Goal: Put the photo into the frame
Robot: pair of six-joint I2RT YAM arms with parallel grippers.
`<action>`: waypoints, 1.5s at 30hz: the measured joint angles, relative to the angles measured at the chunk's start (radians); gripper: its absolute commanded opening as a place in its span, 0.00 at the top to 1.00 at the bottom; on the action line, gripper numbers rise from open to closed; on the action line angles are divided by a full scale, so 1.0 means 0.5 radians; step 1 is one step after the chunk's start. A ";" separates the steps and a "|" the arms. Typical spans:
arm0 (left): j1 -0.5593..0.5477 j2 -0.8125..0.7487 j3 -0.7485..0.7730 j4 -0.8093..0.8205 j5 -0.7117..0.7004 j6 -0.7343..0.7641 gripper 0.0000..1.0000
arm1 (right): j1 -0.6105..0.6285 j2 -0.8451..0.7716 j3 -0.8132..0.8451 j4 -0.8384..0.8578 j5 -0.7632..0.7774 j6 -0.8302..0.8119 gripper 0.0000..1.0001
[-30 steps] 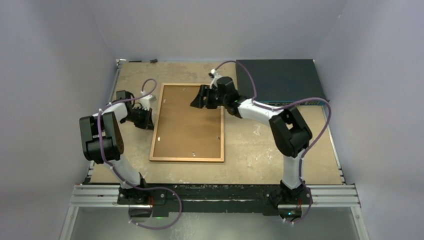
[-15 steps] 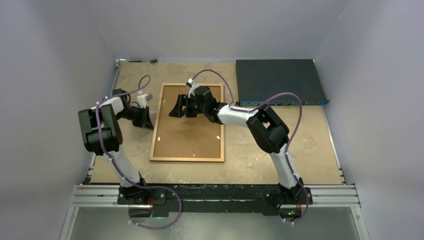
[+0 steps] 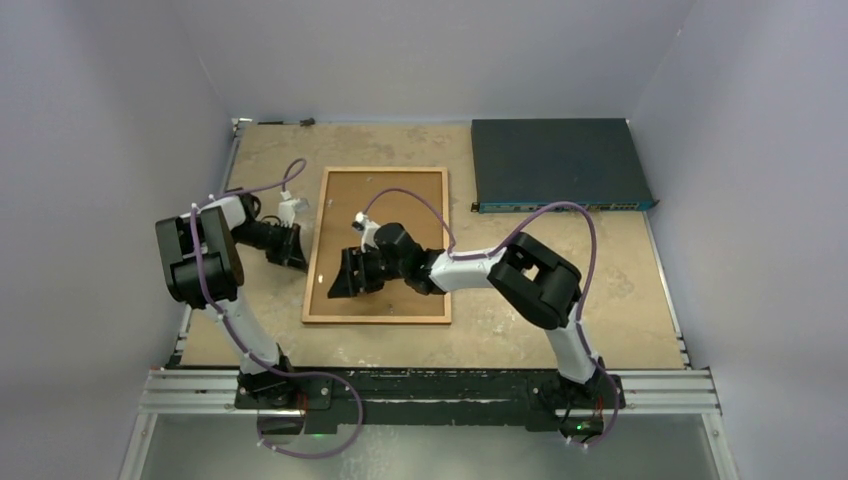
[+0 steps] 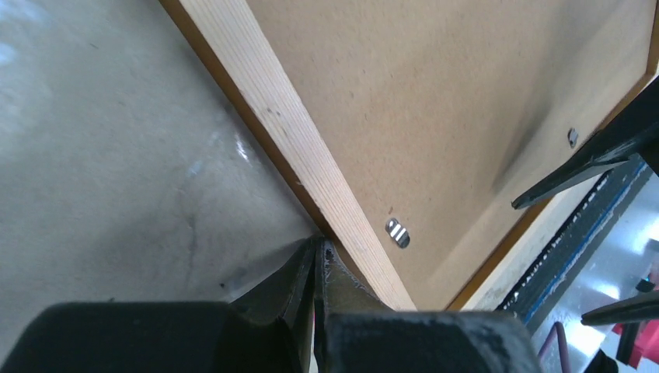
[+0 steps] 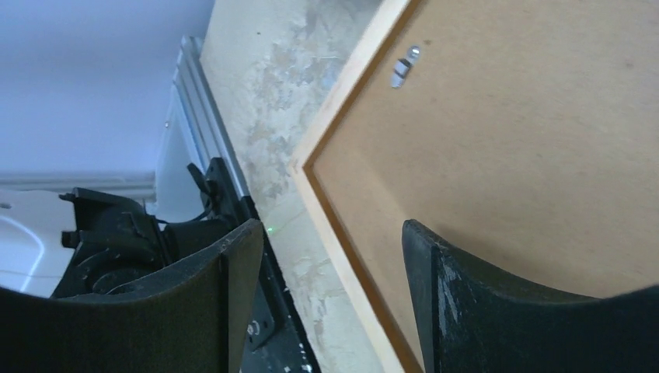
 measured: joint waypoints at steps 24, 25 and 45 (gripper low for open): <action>0.104 -0.059 -0.048 -0.146 -0.002 0.096 0.94 | 0.048 0.359 0.443 -0.003 0.020 -0.033 0.33; 0.104 -0.059 -0.048 -0.163 0.009 0.105 0.93 | 0.053 0.359 0.443 -0.008 0.020 -0.033 0.33; 0.073 -0.058 -0.025 -0.309 0.164 0.196 0.88 | 0.092 0.359 0.443 -0.015 0.107 -0.037 0.35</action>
